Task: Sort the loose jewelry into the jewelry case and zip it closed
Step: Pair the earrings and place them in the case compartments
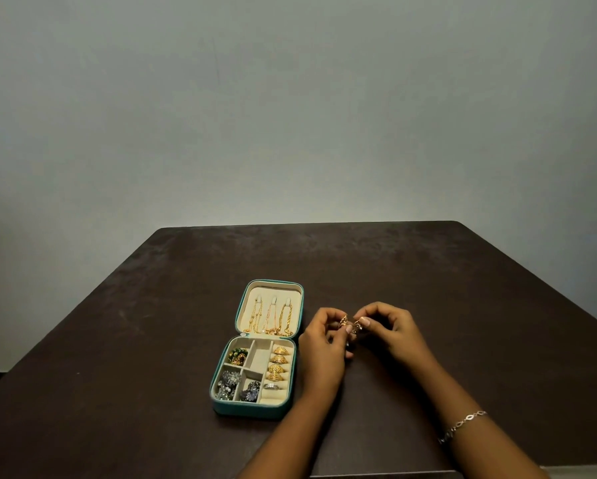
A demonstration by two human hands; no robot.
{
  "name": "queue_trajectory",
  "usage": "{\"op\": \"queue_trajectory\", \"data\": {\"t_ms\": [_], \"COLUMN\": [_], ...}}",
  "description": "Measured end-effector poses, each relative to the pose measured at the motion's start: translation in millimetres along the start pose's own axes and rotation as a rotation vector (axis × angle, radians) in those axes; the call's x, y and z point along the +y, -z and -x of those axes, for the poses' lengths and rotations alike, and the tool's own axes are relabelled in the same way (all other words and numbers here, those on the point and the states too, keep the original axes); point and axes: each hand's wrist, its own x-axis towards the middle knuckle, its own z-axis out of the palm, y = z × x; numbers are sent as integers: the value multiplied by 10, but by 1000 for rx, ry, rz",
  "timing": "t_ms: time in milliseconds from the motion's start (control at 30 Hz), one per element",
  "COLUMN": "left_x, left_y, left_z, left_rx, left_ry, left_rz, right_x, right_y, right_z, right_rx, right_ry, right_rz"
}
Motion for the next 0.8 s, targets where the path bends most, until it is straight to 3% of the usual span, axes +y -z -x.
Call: {"op": "queue_trajectory", "data": {"t_ms": [433, 600, 800], "left_x": [388, 429, 245], "left_y": [459, 962, 1424], "left_z": [83, 90, 108], "left_rx": [-25, 119, 353], "left_ry": [-106, -244, -237], "left_rz": [101, -49, -158], "right_x": [-240, -382, -607], "right_y": [-122, -310, -725], "right_z": [154, 165, 155], "right_rx": [34, 0, -63], "right_ry": [6, 3, -9], "right_rz": [-11, 23, -12]}}
